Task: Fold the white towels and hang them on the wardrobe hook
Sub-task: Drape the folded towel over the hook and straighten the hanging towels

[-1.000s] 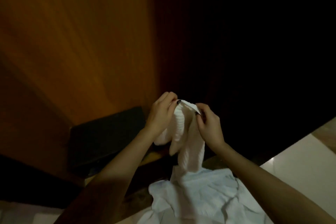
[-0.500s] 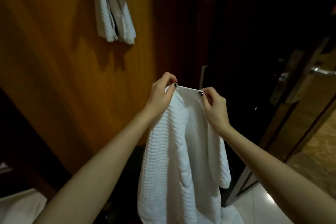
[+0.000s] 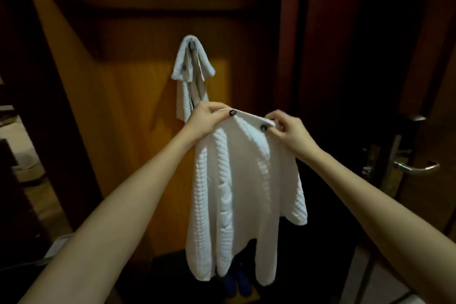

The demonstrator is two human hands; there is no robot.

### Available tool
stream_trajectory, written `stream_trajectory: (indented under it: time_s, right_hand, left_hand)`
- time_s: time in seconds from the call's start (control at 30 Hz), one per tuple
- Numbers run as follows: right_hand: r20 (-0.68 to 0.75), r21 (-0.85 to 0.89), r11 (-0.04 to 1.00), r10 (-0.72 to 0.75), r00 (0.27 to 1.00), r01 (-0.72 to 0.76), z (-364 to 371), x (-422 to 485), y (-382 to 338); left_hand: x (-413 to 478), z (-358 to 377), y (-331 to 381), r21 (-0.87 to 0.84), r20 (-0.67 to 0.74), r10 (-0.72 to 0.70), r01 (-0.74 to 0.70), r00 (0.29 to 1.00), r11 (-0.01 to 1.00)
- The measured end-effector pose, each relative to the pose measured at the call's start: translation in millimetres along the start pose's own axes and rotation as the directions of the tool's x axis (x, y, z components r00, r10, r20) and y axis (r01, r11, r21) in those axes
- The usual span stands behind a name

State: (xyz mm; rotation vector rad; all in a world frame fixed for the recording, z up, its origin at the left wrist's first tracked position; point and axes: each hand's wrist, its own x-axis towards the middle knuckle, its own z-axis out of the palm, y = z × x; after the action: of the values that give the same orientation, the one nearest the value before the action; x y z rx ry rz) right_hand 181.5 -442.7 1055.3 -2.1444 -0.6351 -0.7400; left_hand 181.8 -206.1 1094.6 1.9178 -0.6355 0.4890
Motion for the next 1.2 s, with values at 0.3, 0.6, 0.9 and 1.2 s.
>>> stream_trajectory:
  time_s: [0.3, 0.6, 0.9, 1.2]
  right_hand:
    - [0.108, -0.190, 0.955, 0.249, 0.962, -0.226, 17.9, -8.4, 32.3]
    - [0.089, -0.207, 0.938, 0.302, 0.949, -0.279, 23.2, 19.3, 39.6]
    - [0.221, 0.000, 0.996, 0.088, 0.971, -0.090, 55.3, 93.1, -47.7]
    - [0.405, 0.367, 0.913, 0.014, 0.914, -0.176, 84.1, 100.5, -56.2]
  left_hand:
    - [14.6, -38.3, 6.0, -0.019, -0.175, -0.062, 0.059, 0.983, 0.998]
    - [-0.4, -97.6, -38.6, 0.092, -0.322, -0.199, 0.240, 0.925, 0.966]
    - [2.2, -69.9, -46.0, 0.211, -0.027, -0.185, 0.187, 0.982, 0.959]
    - [-2.4, -38.7, -66.6, -0.183, 0.287, -0.326, 0.385, 0.901, 0.904]
